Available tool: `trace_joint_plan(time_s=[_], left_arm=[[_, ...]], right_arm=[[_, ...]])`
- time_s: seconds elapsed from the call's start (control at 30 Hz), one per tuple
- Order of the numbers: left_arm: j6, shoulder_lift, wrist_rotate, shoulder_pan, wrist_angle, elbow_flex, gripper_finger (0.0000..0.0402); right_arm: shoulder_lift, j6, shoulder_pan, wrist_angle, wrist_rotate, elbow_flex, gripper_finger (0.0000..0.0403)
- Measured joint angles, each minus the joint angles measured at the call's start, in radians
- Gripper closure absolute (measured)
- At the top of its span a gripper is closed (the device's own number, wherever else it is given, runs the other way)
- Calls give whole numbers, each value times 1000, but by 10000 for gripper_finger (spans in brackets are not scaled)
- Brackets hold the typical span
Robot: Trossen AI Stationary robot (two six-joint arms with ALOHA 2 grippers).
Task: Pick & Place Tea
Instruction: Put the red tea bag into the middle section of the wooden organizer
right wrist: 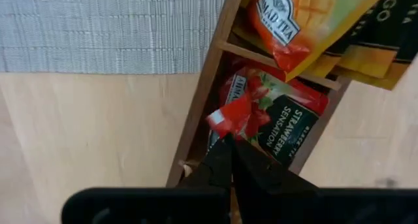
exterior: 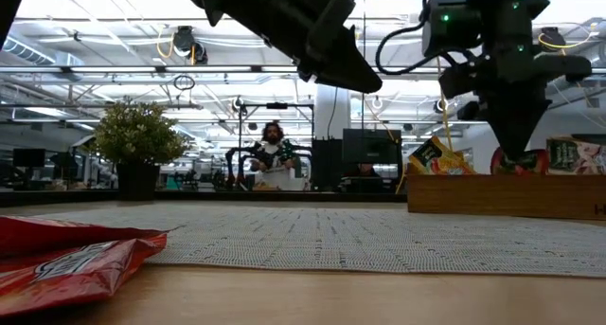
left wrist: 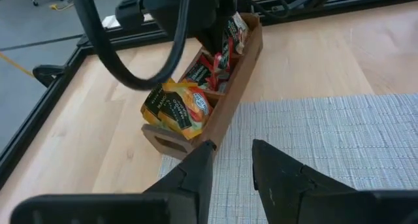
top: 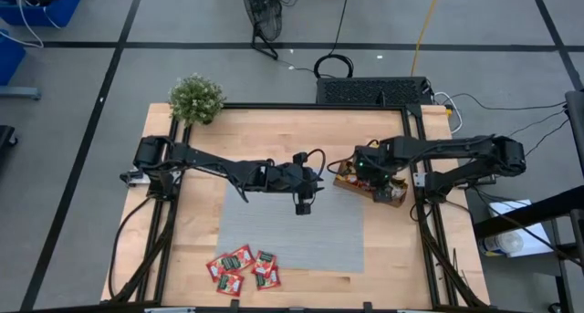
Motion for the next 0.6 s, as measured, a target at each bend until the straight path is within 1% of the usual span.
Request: trace_joint_plan(time_s=[0.17,0.27,0.37,0.47,0.6], left_arm=[[0,0,0,0,1,0,289],[-7,0,0,0,1,0,289],[-9,0,0,0,1,0,289],[-10,0,0,0,1,0,289],[-14,0,0,0,1,0,289]], right_arm=[[1,10,0,101,16,-28,403],[1,37,0,134,111,-34,402],[1,53,0,124,205,-34,397],[1,54,0,100,216,-34,377],[1,59,3,94,216,-35,324]])
